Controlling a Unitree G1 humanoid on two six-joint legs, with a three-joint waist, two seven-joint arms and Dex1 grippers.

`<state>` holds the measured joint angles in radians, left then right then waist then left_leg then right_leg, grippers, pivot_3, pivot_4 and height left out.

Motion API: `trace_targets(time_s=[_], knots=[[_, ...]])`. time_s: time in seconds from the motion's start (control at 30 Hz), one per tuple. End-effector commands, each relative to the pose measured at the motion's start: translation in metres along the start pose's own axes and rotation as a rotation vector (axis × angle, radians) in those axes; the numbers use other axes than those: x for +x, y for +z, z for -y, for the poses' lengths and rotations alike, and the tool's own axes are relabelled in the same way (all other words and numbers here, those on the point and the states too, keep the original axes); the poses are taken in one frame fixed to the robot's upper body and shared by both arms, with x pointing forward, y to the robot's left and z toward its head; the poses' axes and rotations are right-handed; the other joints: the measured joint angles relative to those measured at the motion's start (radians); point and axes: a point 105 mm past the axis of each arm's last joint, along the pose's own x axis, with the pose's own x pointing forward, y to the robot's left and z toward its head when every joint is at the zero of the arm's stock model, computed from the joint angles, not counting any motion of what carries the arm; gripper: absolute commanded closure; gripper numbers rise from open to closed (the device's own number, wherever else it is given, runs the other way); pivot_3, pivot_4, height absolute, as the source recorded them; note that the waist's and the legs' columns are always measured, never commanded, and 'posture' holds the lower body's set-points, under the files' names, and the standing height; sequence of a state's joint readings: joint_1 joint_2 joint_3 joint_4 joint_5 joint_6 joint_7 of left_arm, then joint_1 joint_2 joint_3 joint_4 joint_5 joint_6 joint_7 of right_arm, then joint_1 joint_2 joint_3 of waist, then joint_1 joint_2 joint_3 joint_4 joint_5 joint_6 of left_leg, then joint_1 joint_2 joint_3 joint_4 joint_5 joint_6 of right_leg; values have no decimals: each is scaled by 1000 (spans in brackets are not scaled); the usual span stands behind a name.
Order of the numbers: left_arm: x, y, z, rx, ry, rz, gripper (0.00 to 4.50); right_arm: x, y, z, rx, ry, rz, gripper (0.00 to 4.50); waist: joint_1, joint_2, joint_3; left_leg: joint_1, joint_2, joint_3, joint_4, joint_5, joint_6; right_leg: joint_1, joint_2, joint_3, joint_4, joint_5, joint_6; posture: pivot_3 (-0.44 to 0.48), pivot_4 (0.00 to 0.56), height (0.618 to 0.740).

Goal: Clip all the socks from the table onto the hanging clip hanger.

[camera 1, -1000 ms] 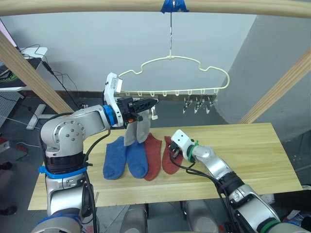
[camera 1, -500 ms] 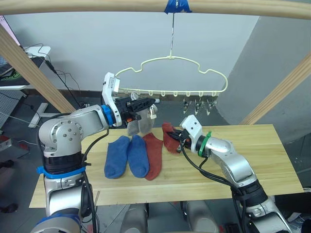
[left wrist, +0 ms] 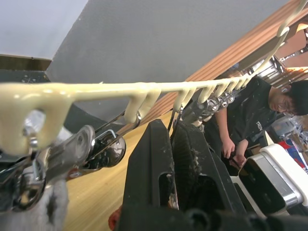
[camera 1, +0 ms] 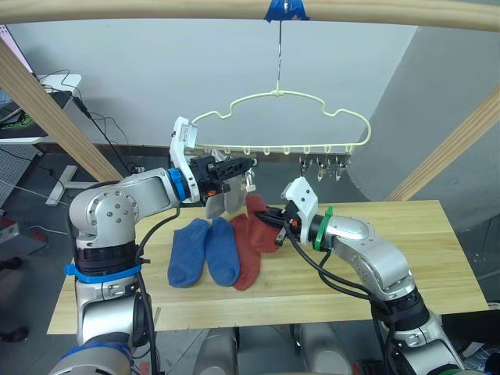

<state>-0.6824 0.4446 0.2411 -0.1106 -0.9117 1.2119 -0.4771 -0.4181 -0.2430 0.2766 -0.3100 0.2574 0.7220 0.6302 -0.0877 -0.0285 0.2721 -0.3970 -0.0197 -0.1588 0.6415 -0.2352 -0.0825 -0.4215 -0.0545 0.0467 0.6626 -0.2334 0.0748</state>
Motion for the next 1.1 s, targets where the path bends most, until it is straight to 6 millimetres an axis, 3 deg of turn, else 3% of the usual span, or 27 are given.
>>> trace_targets(time_s=[0.03,0.3,0.77,1.1], knots=[[-1,-7,-3,-10,10,-35,4500,-1,19,-7,-31,27,61,4453,0,0,-3,0,0,0,0,0,0,0,0,0,0,0,0,-76,174,740],[0,-7,3,-4,-14,-33,4500,1,26,-10,61,72,94,4453,0,0,-14,0,0,0,0,0,0,0,0,0,0,0,0,-69,158,740],[0,-6,2,1,-8,-32,4500,6,25,-13,53,99,85,4453,1,0,-18,0,0,0,0,0,0,0,0,0,0,0,-1,-52,158,740],[0,-5,2,5,-4,-24,4500,10,6,-5,57,89,27,4453,1,0,-18,0,0,0,0,0,0,0,0,0,0,0,-1,-50,162,740]])
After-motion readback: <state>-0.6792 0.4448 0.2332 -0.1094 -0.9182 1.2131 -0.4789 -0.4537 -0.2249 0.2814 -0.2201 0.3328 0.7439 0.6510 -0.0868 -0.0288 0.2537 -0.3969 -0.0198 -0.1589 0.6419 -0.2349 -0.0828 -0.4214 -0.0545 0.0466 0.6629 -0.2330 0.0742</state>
